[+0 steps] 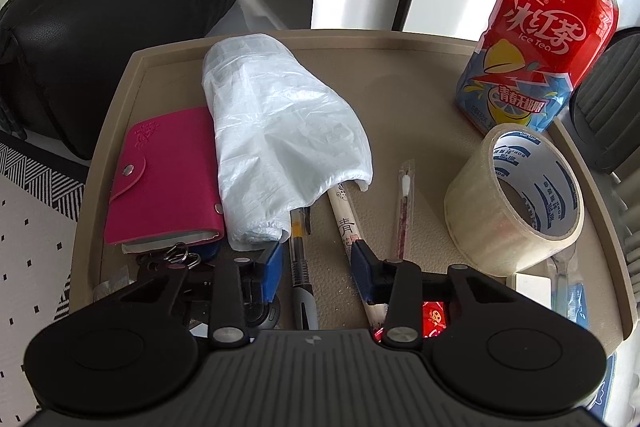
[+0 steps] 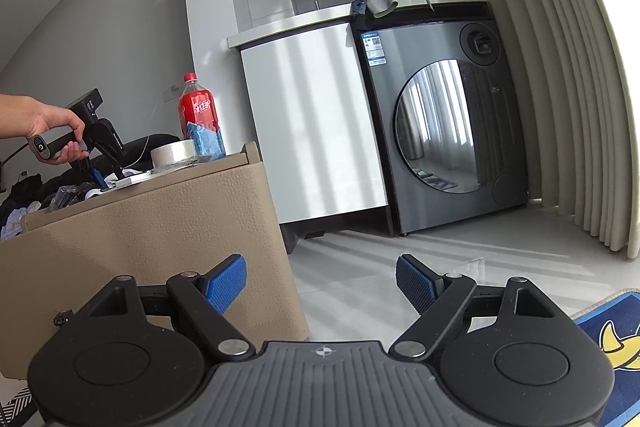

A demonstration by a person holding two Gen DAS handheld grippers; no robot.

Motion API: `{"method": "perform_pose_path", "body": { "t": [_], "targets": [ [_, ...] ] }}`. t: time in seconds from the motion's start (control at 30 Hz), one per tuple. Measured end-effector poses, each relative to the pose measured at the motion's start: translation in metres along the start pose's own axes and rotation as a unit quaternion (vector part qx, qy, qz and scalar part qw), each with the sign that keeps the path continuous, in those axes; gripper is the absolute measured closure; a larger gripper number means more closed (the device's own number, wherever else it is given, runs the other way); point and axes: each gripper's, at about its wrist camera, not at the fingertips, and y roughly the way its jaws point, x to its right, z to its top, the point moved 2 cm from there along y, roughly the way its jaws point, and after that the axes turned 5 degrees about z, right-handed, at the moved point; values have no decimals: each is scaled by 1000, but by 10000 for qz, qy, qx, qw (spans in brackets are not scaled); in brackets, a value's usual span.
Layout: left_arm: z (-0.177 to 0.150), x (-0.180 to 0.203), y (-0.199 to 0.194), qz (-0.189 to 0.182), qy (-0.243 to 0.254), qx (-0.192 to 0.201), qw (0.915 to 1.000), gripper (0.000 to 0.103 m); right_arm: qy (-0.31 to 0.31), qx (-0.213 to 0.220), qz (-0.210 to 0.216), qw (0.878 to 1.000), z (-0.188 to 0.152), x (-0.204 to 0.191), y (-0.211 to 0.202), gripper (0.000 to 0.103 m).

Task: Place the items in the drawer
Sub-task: 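Close the left gripper on the clear pen with black cap, then lift the pen off the cabinet top with the left gripper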

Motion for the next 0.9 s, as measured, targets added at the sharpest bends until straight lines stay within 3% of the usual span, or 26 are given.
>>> {"method": "perform_pose_path", "body": {
  "t": [0.07,0.23,0.43,0.9],
  "targets": [
    [-1,2,0,81,39,-11,10000,81,-1,-9,-9,10000,0,1,0,18],
    [-3,1,0,84,29,3,10000,90,-53,-25,9,10000,-1,0,0,18],
    [-4,2,-2,208,17,87,9997,92,-85,-26,46,10000,-1,-1,-1,18],
    [-8,0,-29,119,-18,459,9989,92,-133,4,49,9999,0,-2,-5,18]
  ]
}}
